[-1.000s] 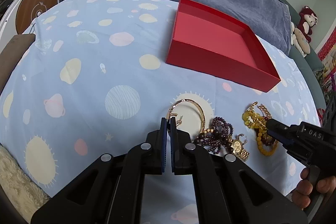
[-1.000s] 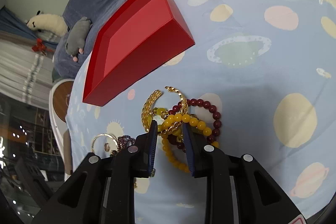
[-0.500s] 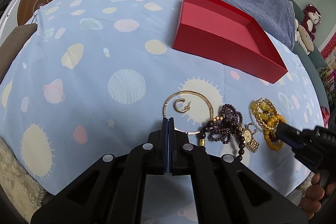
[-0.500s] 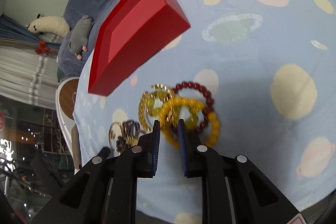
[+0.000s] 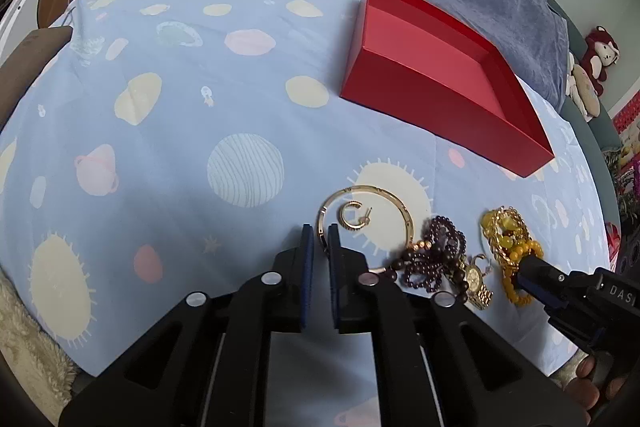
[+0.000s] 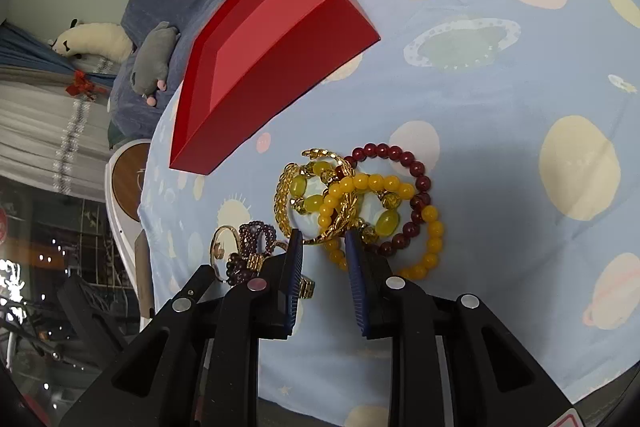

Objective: Organize jewelry

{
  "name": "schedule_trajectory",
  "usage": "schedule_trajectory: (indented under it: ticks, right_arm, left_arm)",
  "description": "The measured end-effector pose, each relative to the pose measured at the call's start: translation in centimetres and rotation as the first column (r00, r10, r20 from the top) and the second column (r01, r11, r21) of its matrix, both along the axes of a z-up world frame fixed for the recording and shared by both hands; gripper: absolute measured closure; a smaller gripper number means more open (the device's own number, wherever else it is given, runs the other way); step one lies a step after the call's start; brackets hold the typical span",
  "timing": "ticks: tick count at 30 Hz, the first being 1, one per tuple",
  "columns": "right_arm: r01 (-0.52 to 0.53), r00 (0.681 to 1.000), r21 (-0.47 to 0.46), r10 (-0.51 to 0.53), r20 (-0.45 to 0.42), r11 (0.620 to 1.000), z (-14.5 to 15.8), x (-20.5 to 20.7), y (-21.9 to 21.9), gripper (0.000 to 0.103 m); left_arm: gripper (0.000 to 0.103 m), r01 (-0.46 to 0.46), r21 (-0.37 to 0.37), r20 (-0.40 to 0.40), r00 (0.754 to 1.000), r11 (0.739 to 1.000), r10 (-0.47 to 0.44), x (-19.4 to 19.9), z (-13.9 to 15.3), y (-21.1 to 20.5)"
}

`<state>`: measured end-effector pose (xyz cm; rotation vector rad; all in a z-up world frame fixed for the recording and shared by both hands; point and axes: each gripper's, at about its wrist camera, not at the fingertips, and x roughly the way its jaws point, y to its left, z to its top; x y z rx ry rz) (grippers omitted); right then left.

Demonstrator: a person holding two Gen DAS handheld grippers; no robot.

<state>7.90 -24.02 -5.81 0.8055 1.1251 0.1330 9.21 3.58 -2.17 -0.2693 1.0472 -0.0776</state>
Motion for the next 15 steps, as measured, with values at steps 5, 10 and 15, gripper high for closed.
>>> schedule_trajectory:
  ticks: [5, 10, 15]
  right_arm:
    - [0.033, 0.999, 0.038, -0.033, 0.001, 0.999, -0.2, 0.6, -0.2, 0.078]
    - [0.031, 1.000, 0.007, -0.031, 0.003, 0.999, -0.1, 0.4, -0.3, 0.092]
    - [0.020, 1.000, -0.032, -0.020, 0.001, 0.999, 0.9, -0.7, -0.7, 0.102]
  left_arm:
    - [0.078, 0.010, -0.005, 0.011, 1.000, 1.000, -0.010, 0.8, 0.0, -0.5]
    - [0.083, 0.041, 0.020, 0.018, 0.999, 0.999, -0.041, 1.0, 0.0, -1.3]
    - [0.100, 0.058, 0.036, 0.008, 0.998, 0.998, -0.058, 0.2, -0.1, -1.5]
